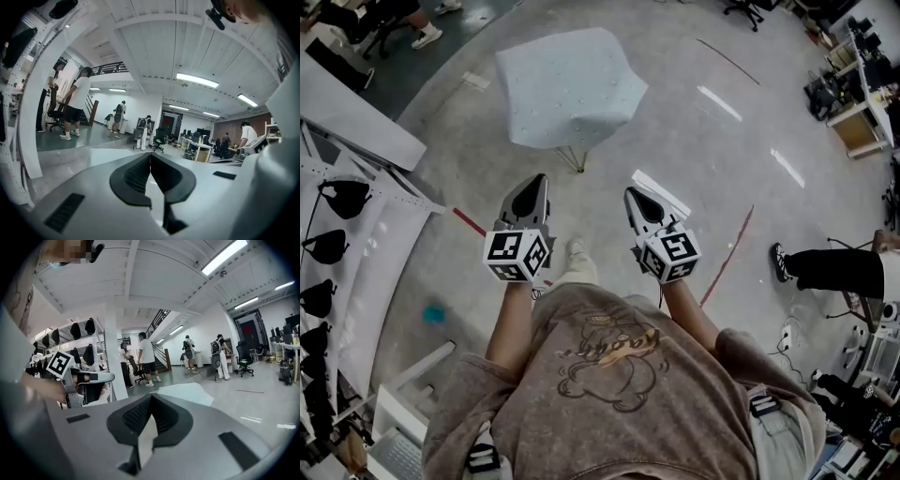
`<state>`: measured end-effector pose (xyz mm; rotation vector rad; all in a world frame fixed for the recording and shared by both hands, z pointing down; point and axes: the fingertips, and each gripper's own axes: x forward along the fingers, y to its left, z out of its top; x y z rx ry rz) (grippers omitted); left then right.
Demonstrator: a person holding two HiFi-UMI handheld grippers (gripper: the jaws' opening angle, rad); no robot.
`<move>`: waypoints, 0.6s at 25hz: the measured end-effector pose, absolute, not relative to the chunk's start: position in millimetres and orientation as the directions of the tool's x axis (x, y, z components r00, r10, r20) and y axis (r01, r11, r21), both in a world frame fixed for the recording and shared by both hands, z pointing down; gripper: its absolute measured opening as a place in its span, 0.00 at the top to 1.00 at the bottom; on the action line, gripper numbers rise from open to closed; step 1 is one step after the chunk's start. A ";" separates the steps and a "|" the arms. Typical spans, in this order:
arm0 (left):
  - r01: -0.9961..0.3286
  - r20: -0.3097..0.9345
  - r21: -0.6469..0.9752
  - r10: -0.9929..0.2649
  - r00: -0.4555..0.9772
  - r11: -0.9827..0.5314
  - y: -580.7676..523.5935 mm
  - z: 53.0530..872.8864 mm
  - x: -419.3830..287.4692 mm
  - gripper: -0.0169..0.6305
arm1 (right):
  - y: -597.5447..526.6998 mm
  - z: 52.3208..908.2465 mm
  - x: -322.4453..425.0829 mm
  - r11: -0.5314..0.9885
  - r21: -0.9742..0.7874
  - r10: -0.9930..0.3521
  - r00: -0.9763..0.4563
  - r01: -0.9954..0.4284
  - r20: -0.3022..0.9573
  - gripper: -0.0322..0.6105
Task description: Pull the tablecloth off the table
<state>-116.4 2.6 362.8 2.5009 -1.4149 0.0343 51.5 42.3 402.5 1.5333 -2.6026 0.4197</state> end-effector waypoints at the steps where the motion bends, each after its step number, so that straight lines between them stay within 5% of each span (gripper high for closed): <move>1: -0.843 0.148 0.218 -0.837 0.526 -0.491 -8.1 360.7 -116.9 0.95 | 32.2 400.9 50.9 0.458 -0.186 -0.844 -0.490 -0.870 0.216 0.94; 15: -0.814 0.128 0.249 -0.815 0.565 -0.525 -85.0 344.1 -111.3 0.95 | -51.7 388.2 58.2 0.452 -0.176 -0.854 -0.481 -0.875 0.200 0.94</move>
